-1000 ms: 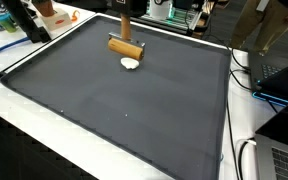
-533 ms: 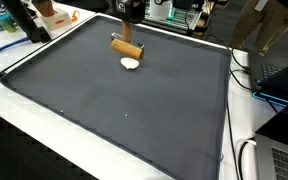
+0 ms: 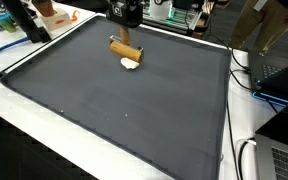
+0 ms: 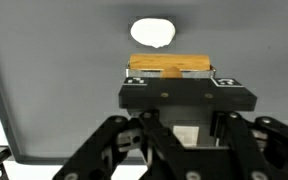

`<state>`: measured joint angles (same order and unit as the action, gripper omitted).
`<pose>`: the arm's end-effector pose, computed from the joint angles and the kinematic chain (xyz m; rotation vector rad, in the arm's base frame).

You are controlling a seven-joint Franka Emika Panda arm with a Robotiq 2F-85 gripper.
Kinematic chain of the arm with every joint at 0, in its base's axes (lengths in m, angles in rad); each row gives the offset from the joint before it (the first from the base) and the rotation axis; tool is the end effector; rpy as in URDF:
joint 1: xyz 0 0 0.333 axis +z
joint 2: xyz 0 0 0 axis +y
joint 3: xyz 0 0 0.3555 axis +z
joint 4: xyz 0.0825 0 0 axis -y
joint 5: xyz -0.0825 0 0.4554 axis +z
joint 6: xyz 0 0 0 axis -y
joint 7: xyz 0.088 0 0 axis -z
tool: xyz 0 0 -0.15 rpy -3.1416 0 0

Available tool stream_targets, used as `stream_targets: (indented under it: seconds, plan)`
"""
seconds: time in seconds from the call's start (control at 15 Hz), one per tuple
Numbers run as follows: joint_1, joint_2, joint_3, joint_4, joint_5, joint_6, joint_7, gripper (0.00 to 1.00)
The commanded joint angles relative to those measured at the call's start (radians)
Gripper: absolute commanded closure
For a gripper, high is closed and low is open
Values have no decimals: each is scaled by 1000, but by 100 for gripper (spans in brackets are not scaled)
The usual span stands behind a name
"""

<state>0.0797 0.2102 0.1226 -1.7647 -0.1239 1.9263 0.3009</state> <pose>0.6763 0.1210 0.4076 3.0419 -0.0834 -0.0347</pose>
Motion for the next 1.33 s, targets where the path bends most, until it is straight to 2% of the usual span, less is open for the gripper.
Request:
stream_targets:
  seconds: [0.0,0.4,0.47,0.67,0.73,1.0,1.27]
  plan:
    - [4,54,-26,119,55,-101,-58,77]
    - [-4,134,-52,260,144,-186,-58,77]
    - [10,95,-57,189,107,-136,-56,52]
    - [8,125,-62,233,126,-153,-56,52]
    - [9,130,-62,239,126,-154,-56,77]
    - [7,155,-74,288,117,-183,-44,77]
    - [4,201,-92,365,89,-271,-72,77]
